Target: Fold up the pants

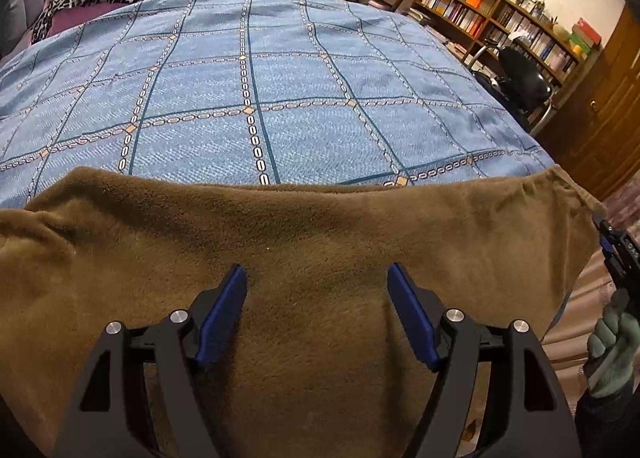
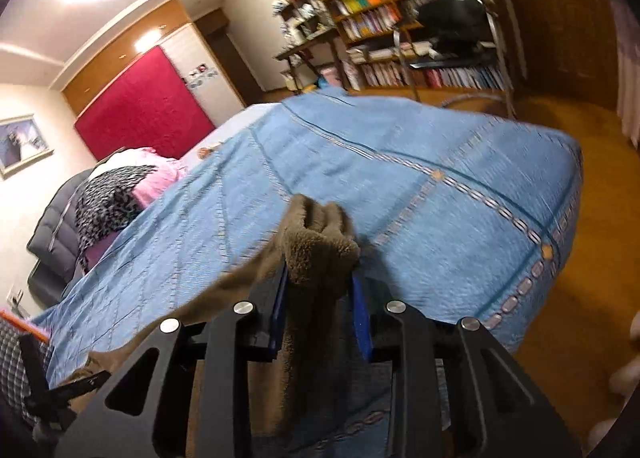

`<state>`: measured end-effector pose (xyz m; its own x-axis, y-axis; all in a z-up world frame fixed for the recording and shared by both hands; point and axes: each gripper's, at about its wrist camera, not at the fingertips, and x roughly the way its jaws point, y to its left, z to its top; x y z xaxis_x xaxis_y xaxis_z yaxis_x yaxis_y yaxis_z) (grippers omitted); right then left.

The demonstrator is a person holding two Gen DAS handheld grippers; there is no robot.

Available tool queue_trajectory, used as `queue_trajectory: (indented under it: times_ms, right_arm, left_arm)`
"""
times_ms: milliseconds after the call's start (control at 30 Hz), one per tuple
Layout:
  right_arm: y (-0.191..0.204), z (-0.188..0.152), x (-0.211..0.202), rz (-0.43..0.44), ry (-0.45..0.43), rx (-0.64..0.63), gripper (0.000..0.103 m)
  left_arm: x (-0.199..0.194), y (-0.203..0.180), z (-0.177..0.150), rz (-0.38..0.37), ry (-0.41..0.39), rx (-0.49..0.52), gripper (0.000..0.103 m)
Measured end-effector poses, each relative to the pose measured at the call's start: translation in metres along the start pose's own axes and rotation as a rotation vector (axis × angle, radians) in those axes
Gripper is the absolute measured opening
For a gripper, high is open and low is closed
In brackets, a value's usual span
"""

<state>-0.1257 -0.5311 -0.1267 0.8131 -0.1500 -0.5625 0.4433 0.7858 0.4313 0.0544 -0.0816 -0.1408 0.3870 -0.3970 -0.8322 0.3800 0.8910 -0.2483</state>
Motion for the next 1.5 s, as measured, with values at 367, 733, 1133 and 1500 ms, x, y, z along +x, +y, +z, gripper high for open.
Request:
queue_trajectory:
  times_ms: [367,733,1133,1500]
  right_arm:
    - [0.095,-0.01,-0.027,0.122,-0.028,-0.238,0.028]
    - [0.179,-0.074,-0.02,0.289,0.105,-0.443,0.028]
    - [0.204,-0.151,0.01,0.301,0.27,-0.596,0.032]
    - [0.192,-0.127,-0.014,0.485,0.315,-0.519,0.05]
  left_arm:
    - [-0.016,0.0,0.006,0.016,-0.027,0.007,0.073]
    - [-0.026,-0.001,0.001,-0.01,-0.045,0.003,0.073]
    - [-0.021,0.002,-0.004,-0.063,-0.016,-0.028,0.073]
    - [-0.01,-0.01,-0.001,-0.179,0.033,-0.048,0.073]
